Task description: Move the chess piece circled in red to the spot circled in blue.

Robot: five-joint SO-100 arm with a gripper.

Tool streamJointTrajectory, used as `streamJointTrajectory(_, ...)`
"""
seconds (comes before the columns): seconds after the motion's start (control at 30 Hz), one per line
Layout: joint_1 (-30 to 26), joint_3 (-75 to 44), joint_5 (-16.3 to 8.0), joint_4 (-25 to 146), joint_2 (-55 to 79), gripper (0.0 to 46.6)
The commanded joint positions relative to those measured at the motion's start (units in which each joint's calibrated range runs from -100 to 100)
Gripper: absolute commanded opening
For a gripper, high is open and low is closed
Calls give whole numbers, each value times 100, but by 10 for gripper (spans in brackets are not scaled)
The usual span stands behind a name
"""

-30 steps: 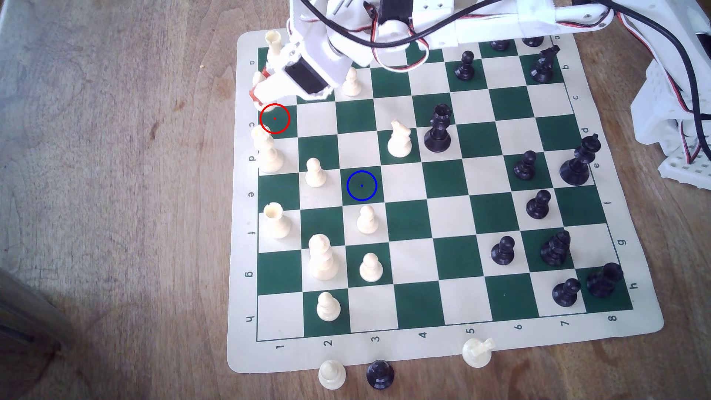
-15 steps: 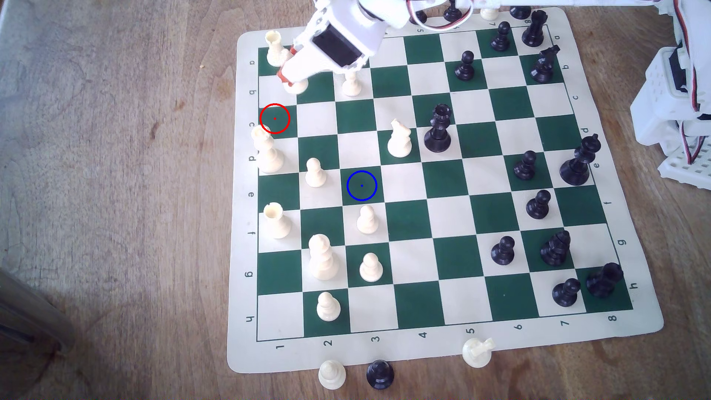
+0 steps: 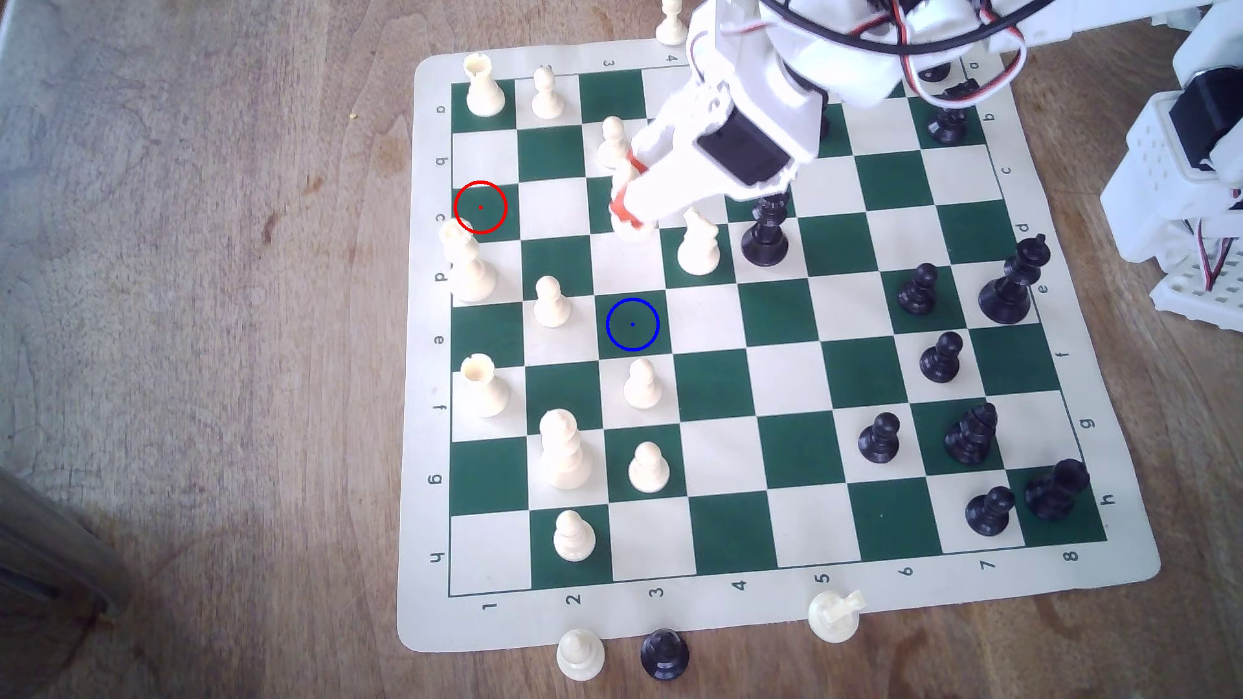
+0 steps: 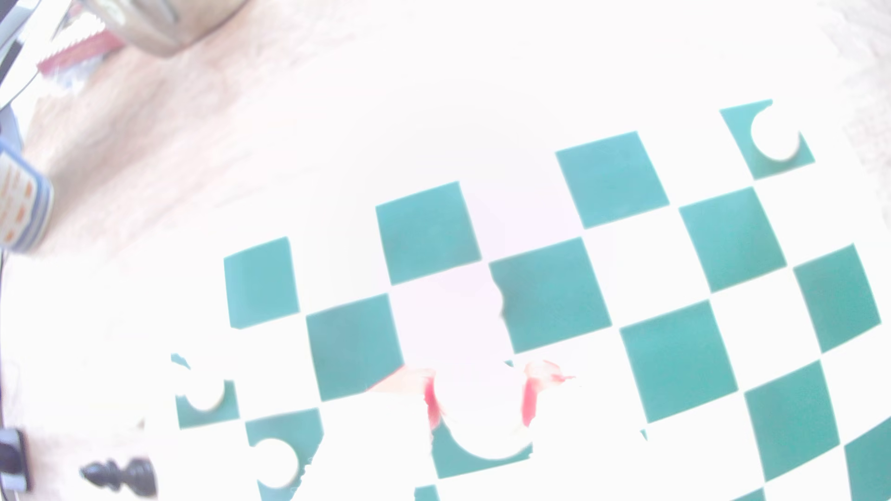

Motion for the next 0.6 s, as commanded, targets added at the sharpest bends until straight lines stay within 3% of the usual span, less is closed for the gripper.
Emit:
streamJointTrajectory(0.0,-214,-78,-54,-307,-59,3)
streamJointTrajectory(0.57,-261,-51,-63,-765,1078,3)
